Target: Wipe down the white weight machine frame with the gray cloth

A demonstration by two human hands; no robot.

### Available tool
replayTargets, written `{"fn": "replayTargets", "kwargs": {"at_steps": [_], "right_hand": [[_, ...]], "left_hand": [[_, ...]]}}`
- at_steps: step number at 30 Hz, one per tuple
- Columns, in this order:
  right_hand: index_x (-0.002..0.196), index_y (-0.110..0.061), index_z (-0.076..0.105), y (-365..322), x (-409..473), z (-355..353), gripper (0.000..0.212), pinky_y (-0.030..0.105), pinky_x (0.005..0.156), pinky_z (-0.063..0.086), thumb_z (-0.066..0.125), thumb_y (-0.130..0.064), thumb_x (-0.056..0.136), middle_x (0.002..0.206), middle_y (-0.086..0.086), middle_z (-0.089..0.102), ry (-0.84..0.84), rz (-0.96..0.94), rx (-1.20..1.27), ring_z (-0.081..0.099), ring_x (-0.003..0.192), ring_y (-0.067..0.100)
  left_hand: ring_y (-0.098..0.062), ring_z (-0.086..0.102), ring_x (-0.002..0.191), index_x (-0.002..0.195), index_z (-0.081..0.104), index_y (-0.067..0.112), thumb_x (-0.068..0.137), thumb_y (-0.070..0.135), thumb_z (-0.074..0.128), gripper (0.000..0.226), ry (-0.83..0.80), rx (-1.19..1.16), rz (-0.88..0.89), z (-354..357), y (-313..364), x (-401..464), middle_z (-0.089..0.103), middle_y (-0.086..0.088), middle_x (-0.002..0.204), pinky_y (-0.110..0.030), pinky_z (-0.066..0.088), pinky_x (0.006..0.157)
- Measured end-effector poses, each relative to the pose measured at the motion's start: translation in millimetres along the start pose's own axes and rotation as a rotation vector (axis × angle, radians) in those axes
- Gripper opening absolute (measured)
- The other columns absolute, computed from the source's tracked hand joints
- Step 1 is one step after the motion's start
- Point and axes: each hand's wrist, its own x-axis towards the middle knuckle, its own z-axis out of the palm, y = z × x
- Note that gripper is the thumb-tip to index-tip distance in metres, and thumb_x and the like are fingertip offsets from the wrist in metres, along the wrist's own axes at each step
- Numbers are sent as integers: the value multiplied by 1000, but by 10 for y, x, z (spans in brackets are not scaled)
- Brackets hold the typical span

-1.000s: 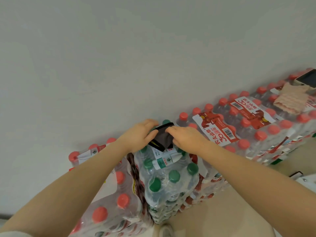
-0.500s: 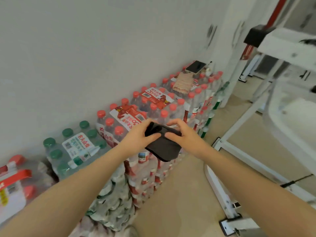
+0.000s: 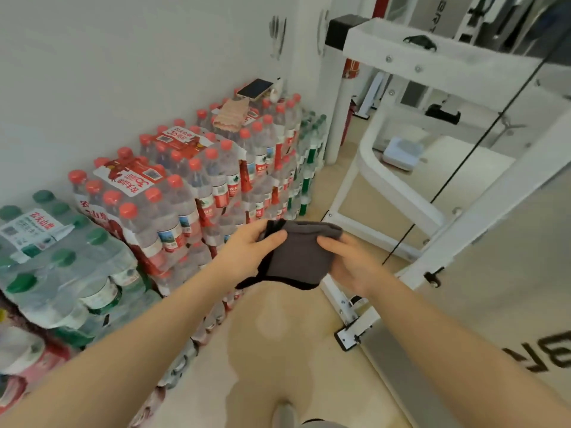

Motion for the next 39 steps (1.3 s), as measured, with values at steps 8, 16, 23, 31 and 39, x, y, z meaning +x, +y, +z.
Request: {"fn": "replayTargets", "kwargs": {"at_steps": [8,16,23,31,39], "right_hand": [[123,-13,54,357,-1247,-193,30,31,86,50,46,-24,96,114,4,64,380,-90,108,60,103,17],[117,-19,58,1007,-2793,-270,30,34,88,51,49,-35,94,115,1,67,684,-70,150,62,106,17],[117,-8,58,1147,-4010,-348,26,37,94,49,56,-8,91,117,12,64,906,-102,69,61,106,24],[114,-8,59,1196,-5089,-842,23,25,82,51,57,-12,91,110,7,66,1132,-208,112,63,100,18],[120,-13,52,1092,-5943,-1734,25,29,81,47,51,-20,95,118,7,60,1265,-175,68,56,104,20]], "left_hand": [[0,65,82,91,63,34,91,25,54,13,-276,38,52,783,92,-414,70,17,87,-14,50,65],[-7,63,87,97,58,22,91,23,55,6,-626,96,58,1661,-140,-1234,66,7,93,-22,51,72],[-10,61,90,88,56,30,92,19,54,12,-894,173,152,2571,103,-1877,64,8,93,-25,49,78],[-5,64,90,91,64,35,92,27,54,13,-1100,285,173,3655,351,-2316,69,14,91,-24,52,82],[2,62,72,127,48,19,96,21,46,32,-954,284,144,4844,511,-2779,62,9,97,-17,49,70]]}}
